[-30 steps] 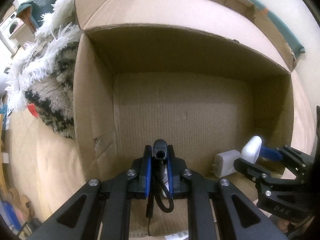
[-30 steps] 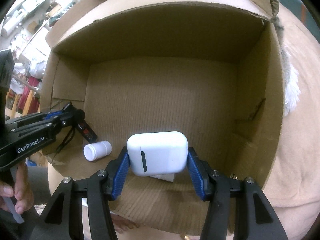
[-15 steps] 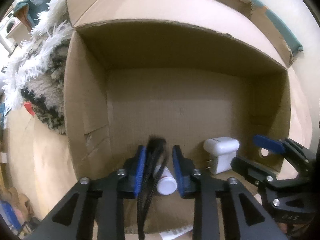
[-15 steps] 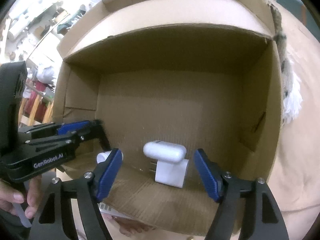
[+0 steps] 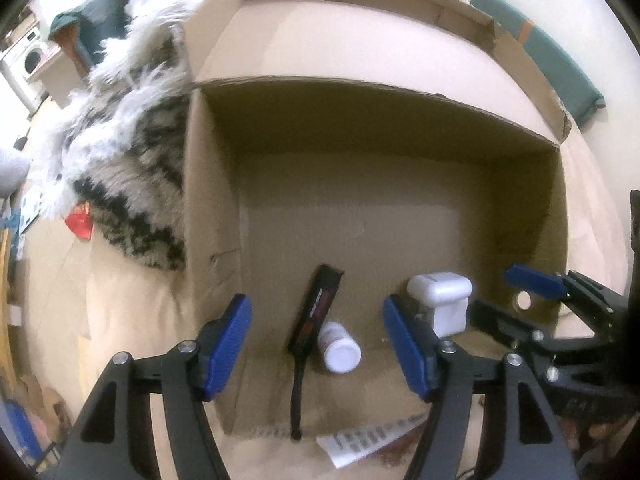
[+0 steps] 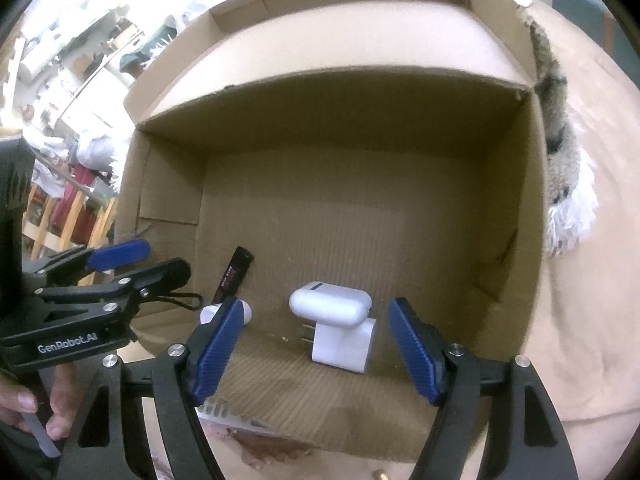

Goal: Organize rigid objects
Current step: 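Move the right gripper toward the pink perfume bottle while the left gripper grasps a black flashlight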

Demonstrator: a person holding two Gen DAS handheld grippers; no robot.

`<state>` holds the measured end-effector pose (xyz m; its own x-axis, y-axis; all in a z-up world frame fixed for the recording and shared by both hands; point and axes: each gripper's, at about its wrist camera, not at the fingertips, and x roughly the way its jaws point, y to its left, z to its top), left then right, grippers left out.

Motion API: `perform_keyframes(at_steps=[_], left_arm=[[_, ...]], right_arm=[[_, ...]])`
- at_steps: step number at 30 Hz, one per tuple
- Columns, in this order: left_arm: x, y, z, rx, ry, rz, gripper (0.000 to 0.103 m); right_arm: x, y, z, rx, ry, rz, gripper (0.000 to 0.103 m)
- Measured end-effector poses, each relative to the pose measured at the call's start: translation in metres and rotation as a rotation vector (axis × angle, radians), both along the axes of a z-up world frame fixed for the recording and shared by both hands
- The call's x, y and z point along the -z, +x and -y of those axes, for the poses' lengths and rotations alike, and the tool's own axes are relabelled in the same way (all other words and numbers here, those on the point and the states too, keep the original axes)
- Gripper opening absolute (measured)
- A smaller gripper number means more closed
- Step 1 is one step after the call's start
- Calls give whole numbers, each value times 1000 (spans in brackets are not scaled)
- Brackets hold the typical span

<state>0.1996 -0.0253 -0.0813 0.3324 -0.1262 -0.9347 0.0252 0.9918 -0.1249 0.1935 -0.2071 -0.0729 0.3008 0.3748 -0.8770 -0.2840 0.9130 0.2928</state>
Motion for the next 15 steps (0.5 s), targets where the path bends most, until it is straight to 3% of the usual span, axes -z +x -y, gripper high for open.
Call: perform_keyframes(at_steps=[3,8,10,15], left_arm=[[-11,-15,-13,-26,-16,5,66],[-15,-39,-31,-73,-88,-5,78],[-13,-51,-33,-104,-66,-16,88],[0,-71,-30,-104,1,-9,100]], right_arm=[[-6,-5,3,10,2,11,79],[-15,-20,11,33,23,10,79],[-17,-27,14,37,31,7,79],[-21,-46,28,59,60,-3,79]])
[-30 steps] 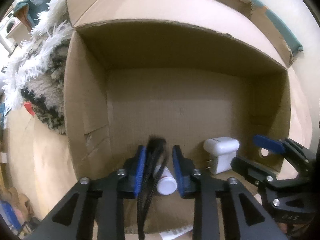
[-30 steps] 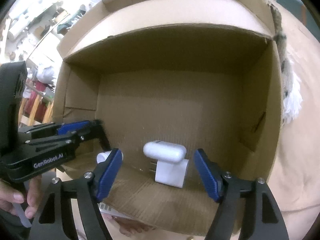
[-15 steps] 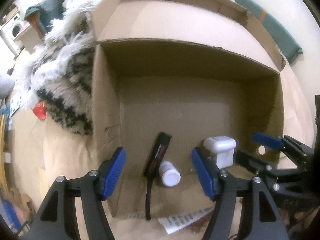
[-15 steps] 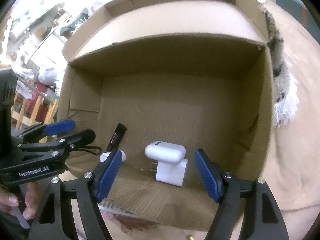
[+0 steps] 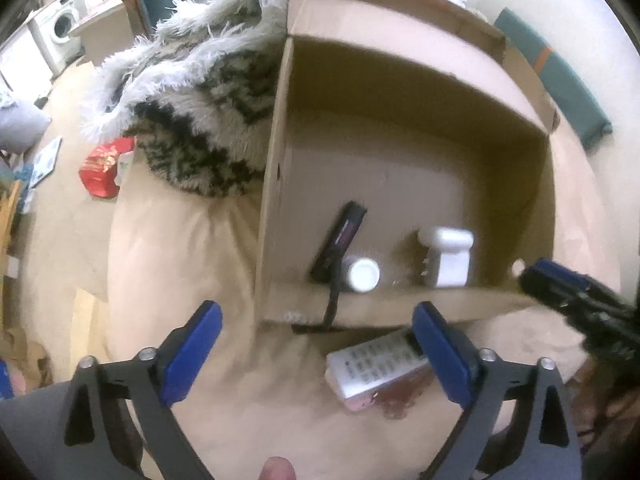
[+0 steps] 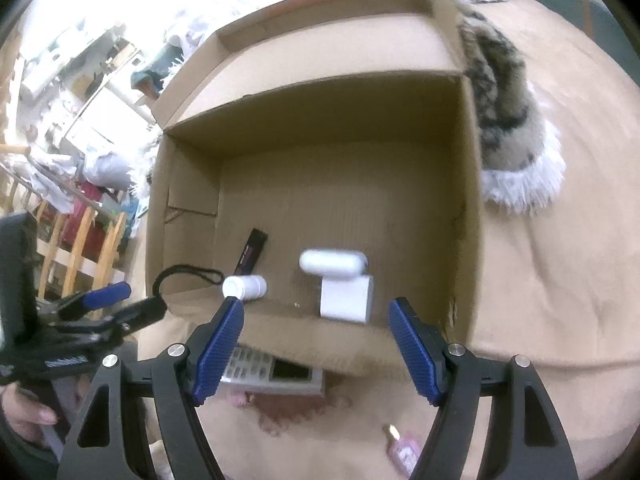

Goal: Organize rigid objects
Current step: 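Move the right gripper toward the pink perfume bottle while the left gripper grasps a black flashlight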

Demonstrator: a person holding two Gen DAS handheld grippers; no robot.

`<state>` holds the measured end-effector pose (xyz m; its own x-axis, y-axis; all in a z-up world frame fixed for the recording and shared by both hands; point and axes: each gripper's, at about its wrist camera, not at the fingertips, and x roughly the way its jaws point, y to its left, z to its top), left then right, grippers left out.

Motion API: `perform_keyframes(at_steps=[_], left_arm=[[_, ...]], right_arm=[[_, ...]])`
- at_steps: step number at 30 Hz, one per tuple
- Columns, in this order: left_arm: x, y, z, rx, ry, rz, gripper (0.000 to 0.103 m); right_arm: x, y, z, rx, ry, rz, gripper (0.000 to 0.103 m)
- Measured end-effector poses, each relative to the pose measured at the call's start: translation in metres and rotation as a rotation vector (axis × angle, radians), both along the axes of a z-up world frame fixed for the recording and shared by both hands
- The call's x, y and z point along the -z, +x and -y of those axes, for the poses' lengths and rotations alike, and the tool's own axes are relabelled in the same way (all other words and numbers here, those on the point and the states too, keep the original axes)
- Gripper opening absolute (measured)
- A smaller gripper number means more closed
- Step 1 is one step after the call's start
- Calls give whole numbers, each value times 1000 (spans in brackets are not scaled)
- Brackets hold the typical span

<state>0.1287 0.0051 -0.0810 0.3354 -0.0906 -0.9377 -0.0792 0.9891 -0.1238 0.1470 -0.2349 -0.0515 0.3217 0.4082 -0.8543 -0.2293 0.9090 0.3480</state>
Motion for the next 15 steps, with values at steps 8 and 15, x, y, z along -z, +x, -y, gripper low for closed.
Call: perform_keyframes(at_steps=[8,15], left_arm=[[44,-9,43,70,119,-85,102],[76,9,63,119,187,-116,102]], right_arm=[[14,-26,16,23,-8,-60,79],[26,-29,27,41,-26,-113,79]])
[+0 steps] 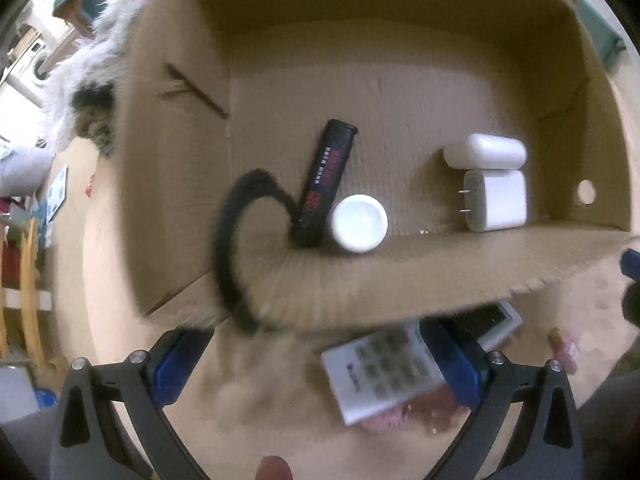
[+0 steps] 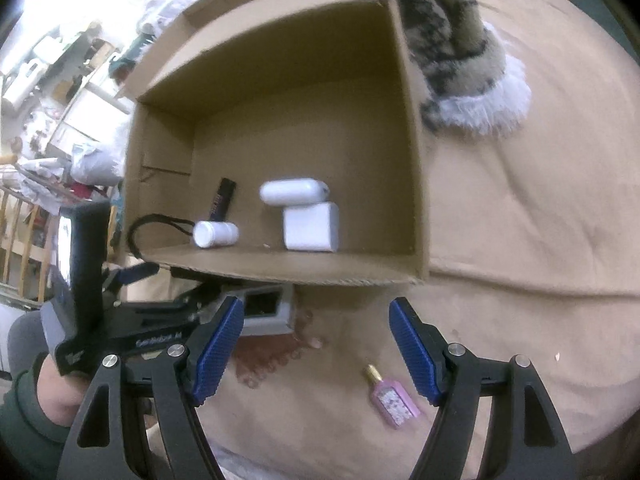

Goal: Organize rigid objects
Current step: 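Move the right gripper toward the pink perfume bottle while the left gripper grasps a black flashlight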

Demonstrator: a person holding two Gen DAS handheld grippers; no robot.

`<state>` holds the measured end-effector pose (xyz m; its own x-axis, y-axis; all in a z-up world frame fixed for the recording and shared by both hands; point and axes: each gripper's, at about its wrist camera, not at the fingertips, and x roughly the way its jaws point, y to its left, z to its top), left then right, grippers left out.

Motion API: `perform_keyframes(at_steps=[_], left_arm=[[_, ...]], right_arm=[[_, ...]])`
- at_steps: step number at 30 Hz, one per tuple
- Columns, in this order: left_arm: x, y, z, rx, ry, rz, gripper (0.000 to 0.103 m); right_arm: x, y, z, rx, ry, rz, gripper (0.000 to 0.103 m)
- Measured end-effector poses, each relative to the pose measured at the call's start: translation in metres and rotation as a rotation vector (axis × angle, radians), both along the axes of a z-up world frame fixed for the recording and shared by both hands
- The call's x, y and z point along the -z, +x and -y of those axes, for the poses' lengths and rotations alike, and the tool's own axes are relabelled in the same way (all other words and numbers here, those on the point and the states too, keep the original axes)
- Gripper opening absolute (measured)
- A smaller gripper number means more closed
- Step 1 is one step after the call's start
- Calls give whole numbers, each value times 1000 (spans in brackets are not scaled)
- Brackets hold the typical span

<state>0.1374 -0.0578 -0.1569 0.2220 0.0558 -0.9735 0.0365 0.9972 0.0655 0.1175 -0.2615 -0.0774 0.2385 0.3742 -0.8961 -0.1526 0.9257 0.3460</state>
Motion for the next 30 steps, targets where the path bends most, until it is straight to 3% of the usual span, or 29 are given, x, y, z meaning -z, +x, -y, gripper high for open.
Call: perform_keyframes(at_steps=[6,9,14,17,25,27,30], left_arm=[[24,15,3,0,16,-26,101],[29,15,-1,-10,-50,-55,85],[25,13,-4,-14,-59,-58,84],[21,10,-9,-25,-77,-63,84],[0,-12,-22,-65,-121,-42,84],[-7,-17,-25,-70,-133,-36,84],[-19,-25,-29,-68,-143,-16,84]], right_arm=[[17,1,1,-6,-38,-75,79],[30,1,-4,-38,-93,-120,79],[67,-10,-26,-172,-271,-236,79],[80,-21,-41,-263,-345,-262,79],[94,-29,-51,-315,-406,-282,78],[94,-27,-50,-307,-405,-278,67],[90,-23,-45,-308,-404,-253,42]])
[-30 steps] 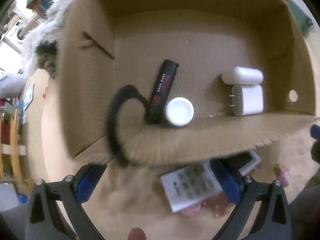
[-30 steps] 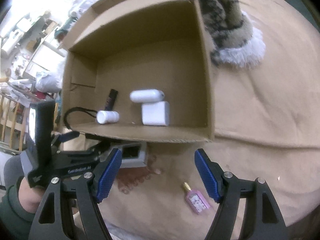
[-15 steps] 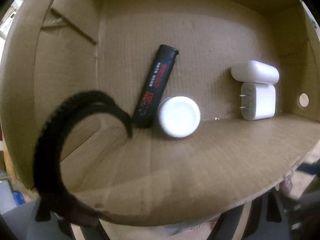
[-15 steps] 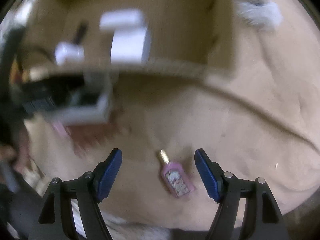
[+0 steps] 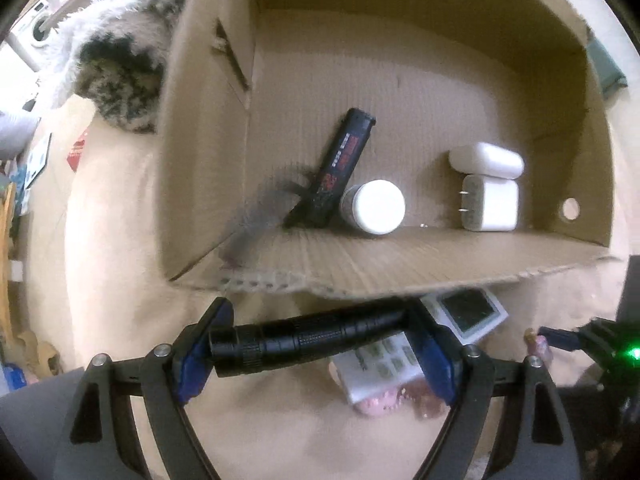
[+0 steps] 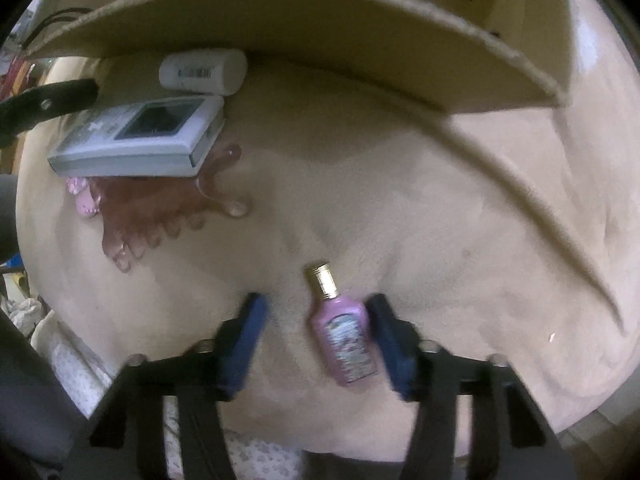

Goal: Organize rigid objects
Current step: 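Move the right gripper toward the pink perfume bottle while the left gripper grasps a black flashlight, then grasp the pink perfume bottle with the right gripper while the left carries the flashlight, both releasing into the box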

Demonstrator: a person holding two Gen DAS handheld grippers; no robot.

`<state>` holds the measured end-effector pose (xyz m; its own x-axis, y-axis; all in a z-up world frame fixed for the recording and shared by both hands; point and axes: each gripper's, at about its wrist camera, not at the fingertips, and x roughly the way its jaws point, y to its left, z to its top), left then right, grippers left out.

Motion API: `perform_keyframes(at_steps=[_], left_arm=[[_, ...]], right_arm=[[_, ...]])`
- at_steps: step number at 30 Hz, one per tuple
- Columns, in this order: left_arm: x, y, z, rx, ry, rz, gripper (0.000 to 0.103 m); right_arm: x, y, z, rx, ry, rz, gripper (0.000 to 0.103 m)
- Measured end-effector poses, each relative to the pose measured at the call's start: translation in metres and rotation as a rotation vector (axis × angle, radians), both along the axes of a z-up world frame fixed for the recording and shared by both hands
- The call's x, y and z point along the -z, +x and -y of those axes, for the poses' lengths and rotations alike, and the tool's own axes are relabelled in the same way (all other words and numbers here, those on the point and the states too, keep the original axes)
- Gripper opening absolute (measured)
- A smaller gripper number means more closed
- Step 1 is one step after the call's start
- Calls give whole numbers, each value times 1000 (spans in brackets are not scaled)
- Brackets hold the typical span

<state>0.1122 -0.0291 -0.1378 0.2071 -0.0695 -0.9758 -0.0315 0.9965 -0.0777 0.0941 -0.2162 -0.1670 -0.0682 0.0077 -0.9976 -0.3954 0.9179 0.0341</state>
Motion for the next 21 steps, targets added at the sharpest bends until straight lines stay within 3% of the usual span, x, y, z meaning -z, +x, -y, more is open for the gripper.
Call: perform_keyframes(at_steps=[1,5,10,11,17,21], left_arm=[[-3,-1,-1,1,-2,6,84],[-15,-7,-19,-28,-33,16,84],[-32,-13,-38,-38,-36,48,84],[-37,-16,-40,-41,-34,55,84],[-53,-32,-36,-52,-35,90,84],[-65,-40,-28,-71,-50,112,84]], right_arm=[[-2,1,0,-1,2,11,29],[-14,2,-5,-8,22,63,26],[-45,3,-12,5,155,130,23],[-52,2,-13,8,183,147,0],[-75,0,-12,6,241,208,1],[-71,12,2,49,260,167,1]])
